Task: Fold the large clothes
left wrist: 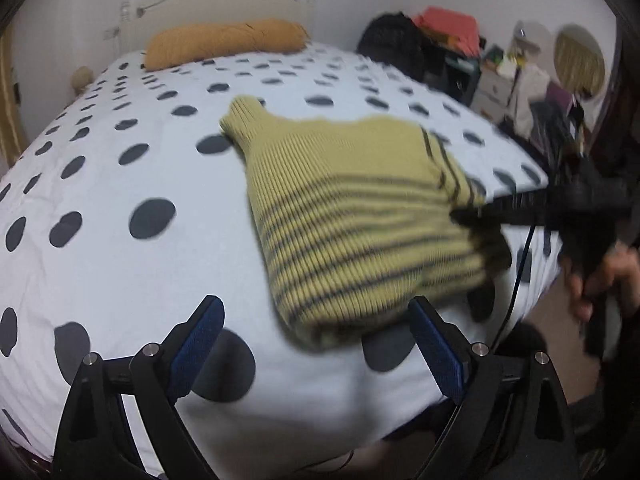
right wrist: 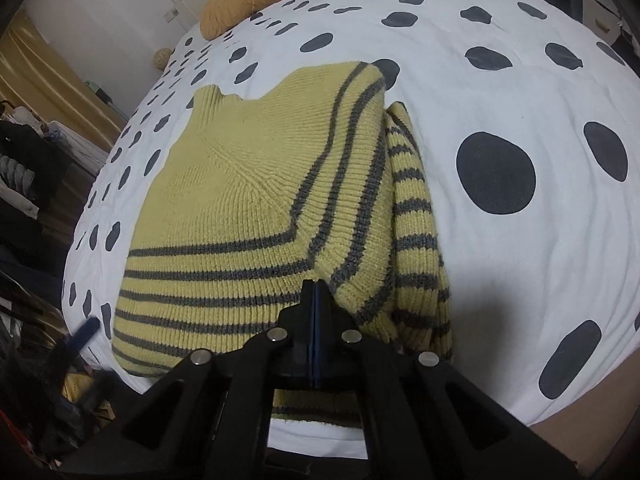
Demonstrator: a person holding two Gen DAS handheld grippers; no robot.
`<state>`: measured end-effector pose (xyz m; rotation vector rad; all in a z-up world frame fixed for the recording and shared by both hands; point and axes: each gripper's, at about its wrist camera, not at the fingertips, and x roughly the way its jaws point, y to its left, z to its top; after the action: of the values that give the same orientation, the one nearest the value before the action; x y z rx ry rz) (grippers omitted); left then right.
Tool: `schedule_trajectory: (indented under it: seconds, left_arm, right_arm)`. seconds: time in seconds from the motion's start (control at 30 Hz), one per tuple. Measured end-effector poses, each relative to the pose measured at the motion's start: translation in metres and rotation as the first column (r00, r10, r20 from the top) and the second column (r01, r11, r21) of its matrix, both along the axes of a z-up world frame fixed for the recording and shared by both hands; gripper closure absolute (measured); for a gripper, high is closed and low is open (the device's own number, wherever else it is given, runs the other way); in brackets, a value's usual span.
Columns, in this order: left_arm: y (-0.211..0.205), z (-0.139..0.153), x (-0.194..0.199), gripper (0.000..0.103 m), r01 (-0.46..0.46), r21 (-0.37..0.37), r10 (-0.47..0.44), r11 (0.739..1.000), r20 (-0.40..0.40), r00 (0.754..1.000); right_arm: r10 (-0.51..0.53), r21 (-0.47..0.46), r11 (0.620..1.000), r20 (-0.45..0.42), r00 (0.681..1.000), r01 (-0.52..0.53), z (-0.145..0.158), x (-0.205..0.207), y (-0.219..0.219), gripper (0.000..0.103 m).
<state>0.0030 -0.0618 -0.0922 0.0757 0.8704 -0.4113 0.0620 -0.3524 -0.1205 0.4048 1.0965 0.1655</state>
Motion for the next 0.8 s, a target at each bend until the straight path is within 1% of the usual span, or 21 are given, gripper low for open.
schedule_trajectory:
  seconds: [0.07, 0.13, 0.17, 0.2, 0.23, 0.27, 0.3, 0.33, 0.43, 0.47, 0.5, 0.53, 0.57, 0.6, 0.63, 0.67, 0.73, 0.77, 0.8]
  left_arm:
    - [-0.008, -0.014, 0.004, 0.012, 0.001, 0.055, -0.001, 0.998, -0.008, 1.0]
    - [-0.01, -0.021, 0.009, 0.012, -0.008, 0.074, 0.007, 0.997, 0.013, 1.0]
    - [-0.011, -0.027, 0.015, 0.014, -0.022, 0.116, 0.021, 0.993, 0.009, 1.0]
    - [-0.005, -0.031, 0.019, 0.021, -0.073, 0.147, 0.07, 0.986, 0.03, 0.997]
    - [0.003, -0.035, 0.023, 0.019, -0.091, 0.138, 0.089, 0.986, 0.025, 0.996]
    - [0.014, -0.039, 0.027, 0.019, -0.116, 0.1, 0.118, 0.988, -0.01, 0.993]
    - [0.028, -0.045, 0.03, 0.019, -0.166, 0.064, 0.169, 0.984, -0.059, 0.984]
    - [0.035, -0.047, 0.03, 0.019, -0.181, 0.057, 0.185, 0.982, -0.075, 0.98]
    - [0.054, -0.052, 0.02, 0.018, -0.24, 0.071, 0.243, 0.968, -0.039, 0.969]
    - [0.062, -0.054, 0.02, 0.033, -0.29, 0.103, 0.295, 0.951, -0.03, 0.955]
    - [0.075, -0.058, 0.022, 0.056, -0.403, 0.189, 0.405, 0.896, 0.028, 0.914]
    - [0.092, -0.059, 0.026, 0.054, -0.428, 0.152, 0.432, 0.891, 0.006, 0.902]
    - [0.111, -0.059, 0.032, 0.054, -0.432, 0.056, 0.435, 0.9, -0.087, 0.896]
    - [0.123, -0.053, 0.034, 0.057, -0.444, -0.009, 0.439, 0.896, -0.132, 0.889]
    - [0.127, -0.045, 0.034, 0.057, -0.447, -0.023, 0.441, 0.894, -0.134, 0.888]
    - [0.127, -0.038, 0.032, 0.055, -0.434, -0.031, 0.427, 0.9, -0.131, 0.895]
    - [0.115, -0.027, 0.026, 0.04, -0.376, -0.062, 0.365, 0.925, -0.135, 0.921]
    - [0.103, -0.024, 0.024, 0.031, -0.336, -0.077, 0.323, 0.939, -0.148, 0.935]
    - [0.087, -0.016, 0.021, 0.03, -0.273, -0.113, 0.256, 0.955, -0.151, 0.955]
  right_arm:
    - [-0.005, 0.002, 1.0, 0.002, 1.0, 0.005, 0.0, -0.001, 0.0, 0.103]
    - [-0.009, -0.005, 1.0, 0.004, 1.0, 0.009, 0.0, -0.001, 0.001, 0.103]
    - [-0.011, -0.006, 1.0, 0.004, 1.0, 0.011, 0.0, -0.001, 0.001, 0.103]
    - [-0.013, -0.006, 1.0, 0.003, 1.0, 0.013, 0.0, -0.001, 0.001, 0.103]
    - [-0.014, -0.005, 1.0, 0.003, 1.0, 0.014, 0.0, -0.001, 0.001, 0.103]
    - [-0.009, -0.003, 1.0, 0.005, 1.0, 0.009, 0.0, -0.001, 0.0, 0.103]
    - [-0.005, -0.001, 1.0, 0.007, 1.0, 0.005, -0.001, -0.001, 0.001, 0.103]
    - [-0.005, -0.002, 1.0, 0.003, 1.0, 0.005, -0.001, -0.001, 0.001, 0.103]
    - [0.004, -0.032, 0.999, -0.001, 1.0, -0.004, -0.001, -0.001, 0.004, 0.103]
    - [0.0, -0.04, 0.999, -0.001, 1.0, 0.0, -0.001, 0.0, 0.005, 0.103]
    - [-0.006, -0.053, 0.999, 0.0, 1.0, 0.006, -0.001, 0.001, 0.006, 0.103]
    - [-0.015, -0.084, 0.996, 0.01, 1.0, 0.015, 0.0, 0.001, 0.007, 0.103]
    - [-0.015, -0.082, 0.997, 0.014, 1.0, 0.016, -0.001, 0.002, 0.006, 0.103]
    - [-0.02, -0.067, 0.998, 0.017, 1.0, 0.021, -0.001, 0.001, 0.005, 0.103]
    - [-0.018, -0.068, 0.998, 0.017, 1.0, 0.02, 0.0, 0.001, 0.006, 0.103]
    - [-0.016, -0.072, 0.997, 0.029, 0.999, 0.018, 0.004, -0.001, 0.007, 0.103]
    - [-0.015, -0.071, 0.997, 0.051, 0.999, 0.019, 0.011, -0.006, 0.01, 0.103]
    - [-0.019, -0.076, 0.997, 0.071, 0.997, 0.025, 0.017, -0.01, 0.014, 0.103]
    - [-0.015, -0.083, 0.996, 0.093, 0.996, 0.023, 0.022, -0.013, 0.019, 0.102]
